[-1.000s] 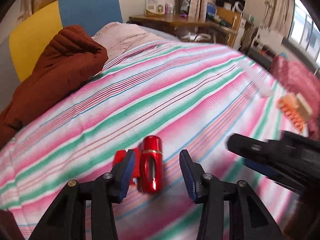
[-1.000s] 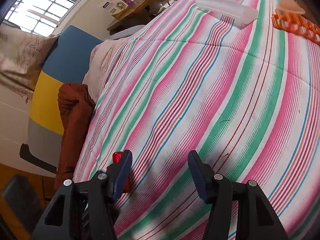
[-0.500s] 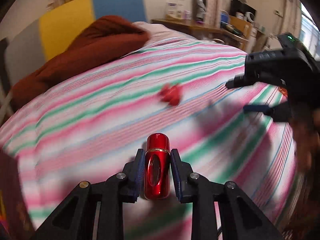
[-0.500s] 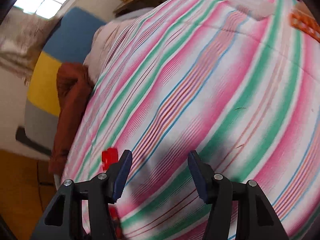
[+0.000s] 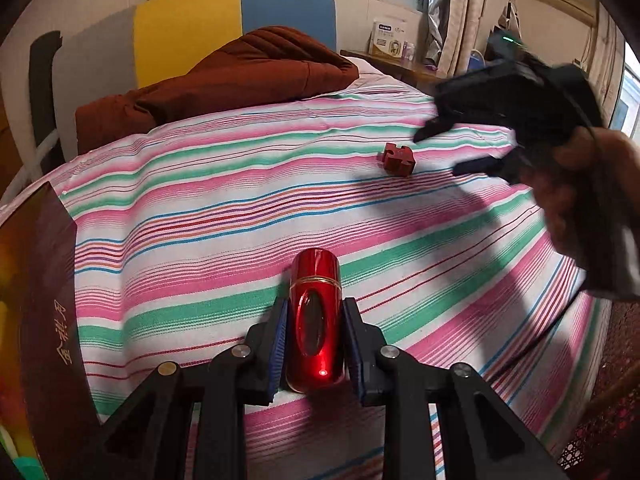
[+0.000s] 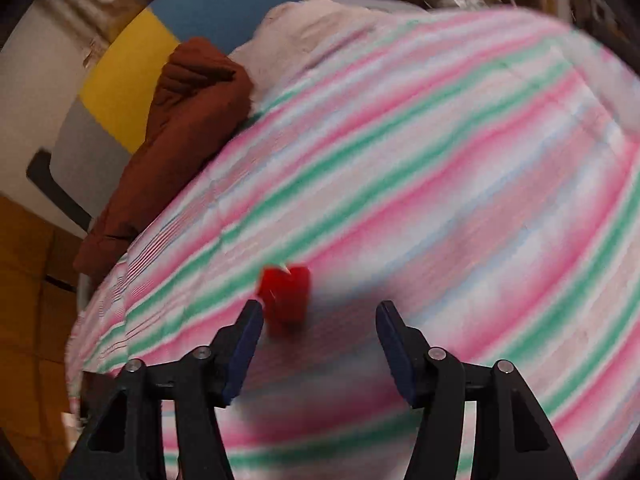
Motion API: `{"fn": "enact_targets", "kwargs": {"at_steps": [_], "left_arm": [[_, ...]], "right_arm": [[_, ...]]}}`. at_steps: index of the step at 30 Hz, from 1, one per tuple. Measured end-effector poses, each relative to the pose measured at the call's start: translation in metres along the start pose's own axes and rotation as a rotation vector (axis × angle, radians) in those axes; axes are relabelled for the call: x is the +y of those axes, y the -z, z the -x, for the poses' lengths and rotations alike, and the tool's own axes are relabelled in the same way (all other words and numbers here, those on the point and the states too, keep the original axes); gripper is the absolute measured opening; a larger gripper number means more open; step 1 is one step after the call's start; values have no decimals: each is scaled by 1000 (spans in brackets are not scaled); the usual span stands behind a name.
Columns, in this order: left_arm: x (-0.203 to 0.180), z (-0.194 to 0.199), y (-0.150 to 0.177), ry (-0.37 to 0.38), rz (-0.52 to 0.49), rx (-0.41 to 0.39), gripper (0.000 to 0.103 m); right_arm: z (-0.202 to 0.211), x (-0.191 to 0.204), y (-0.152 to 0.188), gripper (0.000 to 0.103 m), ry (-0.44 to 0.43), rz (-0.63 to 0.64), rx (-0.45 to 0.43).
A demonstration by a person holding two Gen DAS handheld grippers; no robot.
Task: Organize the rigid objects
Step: 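Grasp the red cylinder with the left tool while the right tool grasps the red K block, then carry the red cylinder into the gold tray and open the left tool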
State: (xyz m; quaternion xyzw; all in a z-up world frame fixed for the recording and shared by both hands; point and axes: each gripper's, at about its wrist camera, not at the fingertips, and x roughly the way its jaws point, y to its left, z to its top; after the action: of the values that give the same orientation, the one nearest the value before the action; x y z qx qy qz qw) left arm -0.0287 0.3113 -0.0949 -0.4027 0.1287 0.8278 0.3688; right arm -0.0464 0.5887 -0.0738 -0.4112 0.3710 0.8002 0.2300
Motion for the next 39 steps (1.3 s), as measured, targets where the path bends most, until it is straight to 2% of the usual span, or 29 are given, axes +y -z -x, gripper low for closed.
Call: {"fn": "enact_targets", "kwargs": {"at_steps": [2,4,5,6,7,10,13,15,21,26,31,39], "left_arm": [[1,-2,0,11,10,-2,26],[0,-1,0,15,14,-6,26],[0,0,1,16,14,-10,26],[-1,1,2,15,13,-13,26],[-1,0,3,13,11,-16,26],[-2,1,4,9,9,-25,26],[-2,1,4,12,11,-28,25],[-1,2,4,17,16,-30,25],[4,14,3,11,55,-26,25],[7,48,-3,-37,50,-79,25],[21,84,-7,-69,102,-113,25],[55,129,-6,-174,178,-156,25]], "right_arm": [[-14,16,-3,65,30,61,11],[-28,34,0,62,117,174,0],[-32,44,5,43,184,247,-26],[-36,54,11,34,233,329,-40],[-37,61,18,34,255,387,-56],[-36,66,23,33,242,423,-24],[-31,80,46,33,239,570,9],[-25,84,62,33,203,635,32],[-6,80,96,33,219,650,3],[2,89,119,33,284,725,-53],[-1,89,118,33,273,719,-66],[-2,80,111,34,212,671,-67]]}}
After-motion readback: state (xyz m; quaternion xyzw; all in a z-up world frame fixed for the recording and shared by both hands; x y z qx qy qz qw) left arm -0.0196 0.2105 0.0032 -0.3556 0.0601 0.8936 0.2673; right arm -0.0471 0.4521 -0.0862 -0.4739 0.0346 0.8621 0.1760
